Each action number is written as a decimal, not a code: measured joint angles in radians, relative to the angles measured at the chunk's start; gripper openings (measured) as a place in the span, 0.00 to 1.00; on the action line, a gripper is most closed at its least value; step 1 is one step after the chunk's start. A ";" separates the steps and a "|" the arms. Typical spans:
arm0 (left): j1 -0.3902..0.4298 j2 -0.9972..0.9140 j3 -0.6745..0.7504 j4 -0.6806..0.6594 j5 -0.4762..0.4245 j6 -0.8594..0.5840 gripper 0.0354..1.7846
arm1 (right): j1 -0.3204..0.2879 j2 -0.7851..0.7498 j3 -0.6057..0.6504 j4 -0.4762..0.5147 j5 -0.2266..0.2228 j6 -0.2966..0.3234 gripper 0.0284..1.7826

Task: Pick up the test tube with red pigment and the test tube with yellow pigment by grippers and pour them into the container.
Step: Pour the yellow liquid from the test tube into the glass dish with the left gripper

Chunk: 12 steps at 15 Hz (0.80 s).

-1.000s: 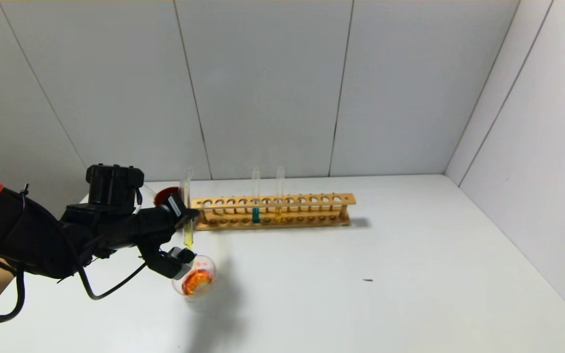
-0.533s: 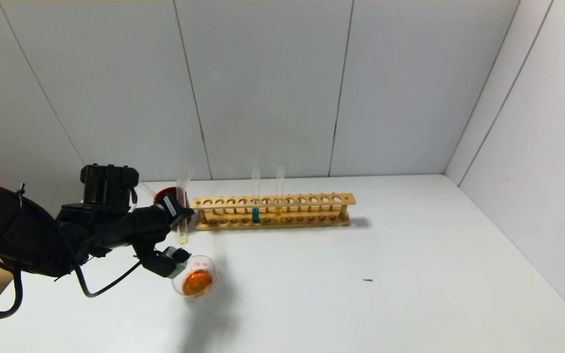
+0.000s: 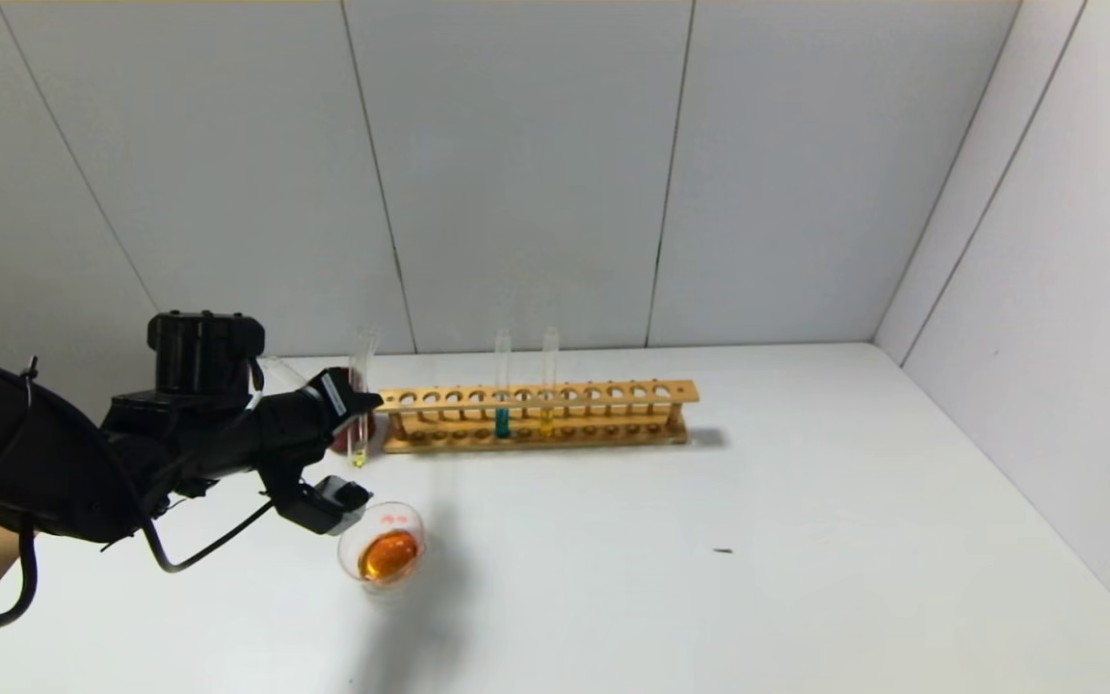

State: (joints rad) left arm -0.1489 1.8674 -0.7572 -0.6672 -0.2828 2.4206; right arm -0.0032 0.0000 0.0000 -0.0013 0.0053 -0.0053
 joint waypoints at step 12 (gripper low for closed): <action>-0.030 -0.047 0.016 -0.014 0.005 0.043 0.16 | 0.000 0.000 0.000 0.000 0.000 0.000 0.98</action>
State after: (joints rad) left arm -0.1794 1.8209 -0.7409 -0.6817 -0.2779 2.4632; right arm -0.0032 0.0000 0.0000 -0.0013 0.0057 -0.0053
